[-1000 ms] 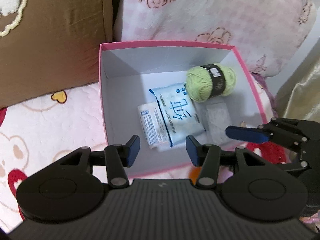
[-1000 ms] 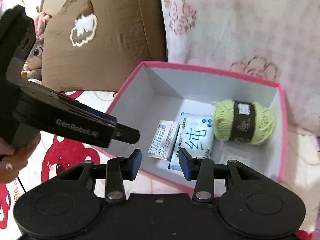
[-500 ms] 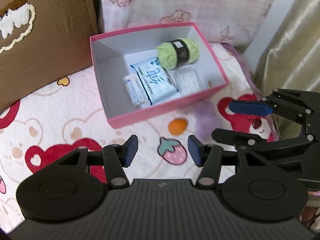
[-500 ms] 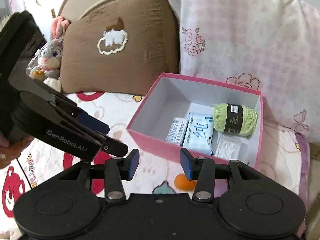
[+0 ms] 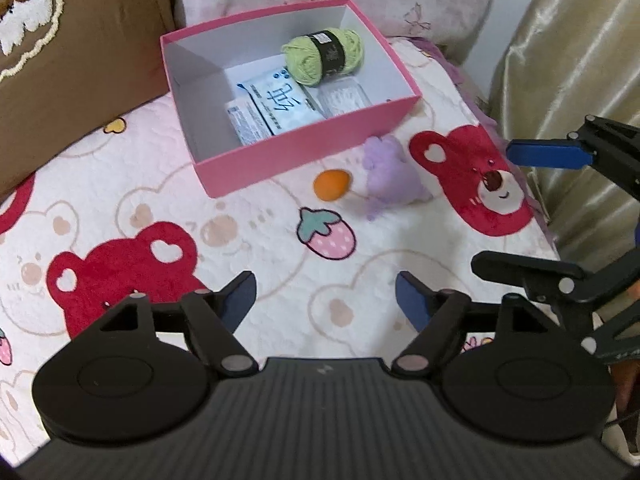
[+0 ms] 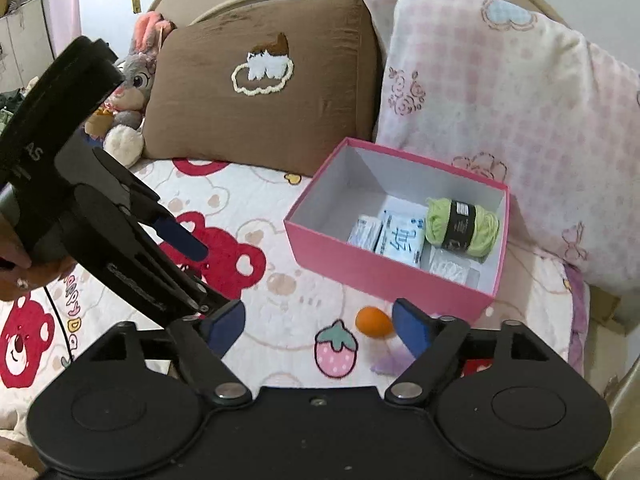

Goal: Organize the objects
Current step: 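Move the left tool out of the box to the purple plush toy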

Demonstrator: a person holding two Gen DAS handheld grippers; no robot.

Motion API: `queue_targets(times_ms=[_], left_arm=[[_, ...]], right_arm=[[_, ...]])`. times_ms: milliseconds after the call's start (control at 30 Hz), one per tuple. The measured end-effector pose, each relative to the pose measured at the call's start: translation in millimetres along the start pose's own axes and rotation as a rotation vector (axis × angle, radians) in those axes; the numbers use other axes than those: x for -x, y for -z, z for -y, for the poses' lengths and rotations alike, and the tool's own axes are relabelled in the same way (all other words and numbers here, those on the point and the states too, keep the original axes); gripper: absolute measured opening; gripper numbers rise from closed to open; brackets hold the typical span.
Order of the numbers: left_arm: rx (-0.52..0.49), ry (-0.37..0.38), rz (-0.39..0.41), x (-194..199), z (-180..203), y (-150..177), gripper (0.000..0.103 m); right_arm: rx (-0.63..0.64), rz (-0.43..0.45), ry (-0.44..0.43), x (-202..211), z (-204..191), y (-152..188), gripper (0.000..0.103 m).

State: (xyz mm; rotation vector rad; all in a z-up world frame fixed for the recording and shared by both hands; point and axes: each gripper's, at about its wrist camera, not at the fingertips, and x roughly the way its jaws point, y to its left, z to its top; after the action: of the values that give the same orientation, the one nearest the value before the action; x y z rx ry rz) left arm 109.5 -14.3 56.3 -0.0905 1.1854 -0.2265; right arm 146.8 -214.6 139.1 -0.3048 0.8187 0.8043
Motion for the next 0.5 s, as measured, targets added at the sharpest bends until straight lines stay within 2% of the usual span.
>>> queue_targets(times_ms=[200,400,500], left_arm=[[0.018,-0.001,0.01,-10,-4,10,0.081],[0.031,0.006,0.035,-25,-1,23,0.094],[0.027,-0.006,0.046,-34,3,29,0.095]], right_arm=[[0.01,-0.002,0.007,1,3,21,0.087],[0.021,0.008,0.01,-6,8,45,0.088],[0.02,0.029,0.007,-10,12,55,0.09]])
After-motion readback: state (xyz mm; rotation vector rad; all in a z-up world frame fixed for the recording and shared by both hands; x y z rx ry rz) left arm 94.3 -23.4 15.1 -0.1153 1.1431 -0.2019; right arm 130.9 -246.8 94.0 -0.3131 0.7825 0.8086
